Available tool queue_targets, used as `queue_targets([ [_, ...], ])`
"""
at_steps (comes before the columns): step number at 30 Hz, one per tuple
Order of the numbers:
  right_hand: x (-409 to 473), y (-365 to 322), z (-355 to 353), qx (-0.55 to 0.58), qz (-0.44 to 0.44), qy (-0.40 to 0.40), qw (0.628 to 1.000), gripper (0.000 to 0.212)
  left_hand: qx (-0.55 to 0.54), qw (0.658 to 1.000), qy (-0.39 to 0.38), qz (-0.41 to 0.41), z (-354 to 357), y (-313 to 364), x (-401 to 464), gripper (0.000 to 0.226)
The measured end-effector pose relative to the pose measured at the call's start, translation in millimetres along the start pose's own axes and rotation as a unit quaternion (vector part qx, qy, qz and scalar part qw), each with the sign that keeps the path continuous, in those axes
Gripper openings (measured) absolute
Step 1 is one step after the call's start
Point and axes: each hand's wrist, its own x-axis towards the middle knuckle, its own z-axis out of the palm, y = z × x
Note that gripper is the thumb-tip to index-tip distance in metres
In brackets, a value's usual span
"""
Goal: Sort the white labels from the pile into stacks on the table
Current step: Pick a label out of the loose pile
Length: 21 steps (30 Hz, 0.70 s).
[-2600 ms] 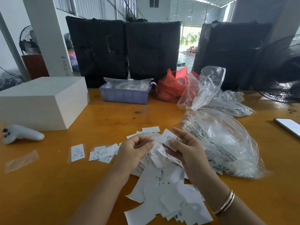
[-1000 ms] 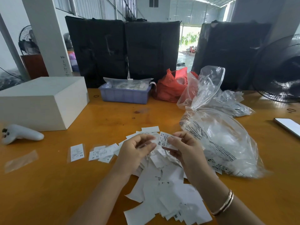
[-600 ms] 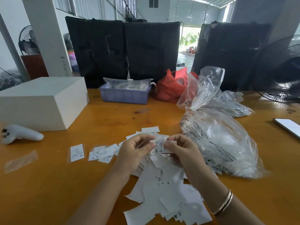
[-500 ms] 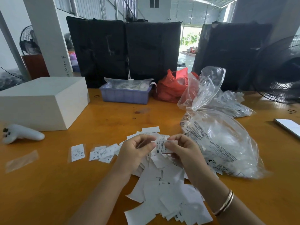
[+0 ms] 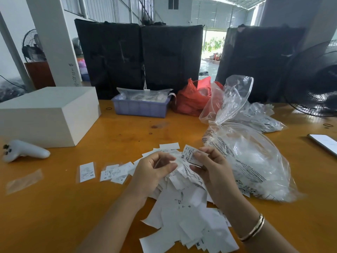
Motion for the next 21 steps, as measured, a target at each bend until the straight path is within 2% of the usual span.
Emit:
queue_targets([
  [4, 0.7, 3.3, -0.8, -0.003, 0.012, -0.009, 1.000, 0.013, -0.011, 1.000, -0.010, -0.001, -0.4, 0.1, -0.3, 0.014],
  [11, 1.0, 4.0, 0.8, -0.083, 0.007, -0.004, 0.997, 0.012, -0.011, 1.000, -0.004, 0.003, -0.3, 1.8, -1.1, 0.014],
  [21, 1.1, 5.3, 3.0, -0.244, -0.040, -0.043, 0.968, 0.017, 0.036, 0.999, -0.003, 0.009, 1.5, 2.4, -1.0, 0.005],
])
